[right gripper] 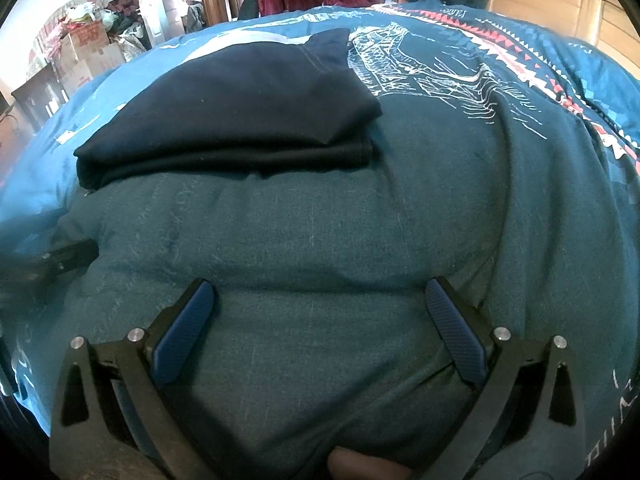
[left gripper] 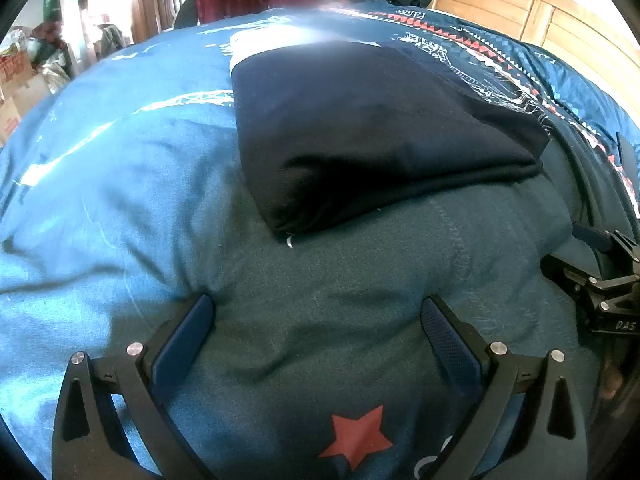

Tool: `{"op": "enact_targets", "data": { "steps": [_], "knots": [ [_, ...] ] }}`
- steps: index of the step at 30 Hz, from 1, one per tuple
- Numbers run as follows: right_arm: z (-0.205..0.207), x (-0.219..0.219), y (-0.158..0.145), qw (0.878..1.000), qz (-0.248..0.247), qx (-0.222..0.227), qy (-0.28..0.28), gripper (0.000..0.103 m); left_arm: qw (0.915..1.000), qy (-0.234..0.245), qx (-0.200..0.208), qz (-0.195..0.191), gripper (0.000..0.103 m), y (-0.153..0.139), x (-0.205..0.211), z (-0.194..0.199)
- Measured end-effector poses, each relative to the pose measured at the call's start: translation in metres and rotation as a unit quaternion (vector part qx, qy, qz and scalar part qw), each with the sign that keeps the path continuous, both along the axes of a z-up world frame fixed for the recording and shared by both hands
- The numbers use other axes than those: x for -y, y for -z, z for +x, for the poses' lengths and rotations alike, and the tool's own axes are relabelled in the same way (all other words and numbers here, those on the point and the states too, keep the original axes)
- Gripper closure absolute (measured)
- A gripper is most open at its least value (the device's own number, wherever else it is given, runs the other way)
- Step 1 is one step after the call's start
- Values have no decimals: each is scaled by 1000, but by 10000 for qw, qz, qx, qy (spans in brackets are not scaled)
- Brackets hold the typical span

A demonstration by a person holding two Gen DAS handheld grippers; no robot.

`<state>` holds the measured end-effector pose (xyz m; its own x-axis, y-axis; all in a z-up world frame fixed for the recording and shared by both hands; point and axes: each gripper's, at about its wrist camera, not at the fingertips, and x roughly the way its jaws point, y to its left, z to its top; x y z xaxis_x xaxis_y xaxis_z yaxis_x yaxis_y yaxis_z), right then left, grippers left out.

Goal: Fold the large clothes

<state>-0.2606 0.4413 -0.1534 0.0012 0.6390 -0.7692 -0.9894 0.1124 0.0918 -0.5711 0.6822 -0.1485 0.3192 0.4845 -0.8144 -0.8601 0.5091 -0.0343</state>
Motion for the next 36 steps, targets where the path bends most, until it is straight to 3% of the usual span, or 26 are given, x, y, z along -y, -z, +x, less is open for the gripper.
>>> {"op": "enact_targets", "data": {
  "steps": [21,28,36],
  "knots": [
    [1,0,-1,10000,-4,21,10,0,9998,-86,-197,-6,0,0,0,8],
    [3,1,-2,10000,0,35,29,0,9960,-819,-365,-14,0,-1,10,16],
    [3,2,-2,10000,0,37,32,0,9960,-814,-379,9,0,2,10,16]
  ]
}}
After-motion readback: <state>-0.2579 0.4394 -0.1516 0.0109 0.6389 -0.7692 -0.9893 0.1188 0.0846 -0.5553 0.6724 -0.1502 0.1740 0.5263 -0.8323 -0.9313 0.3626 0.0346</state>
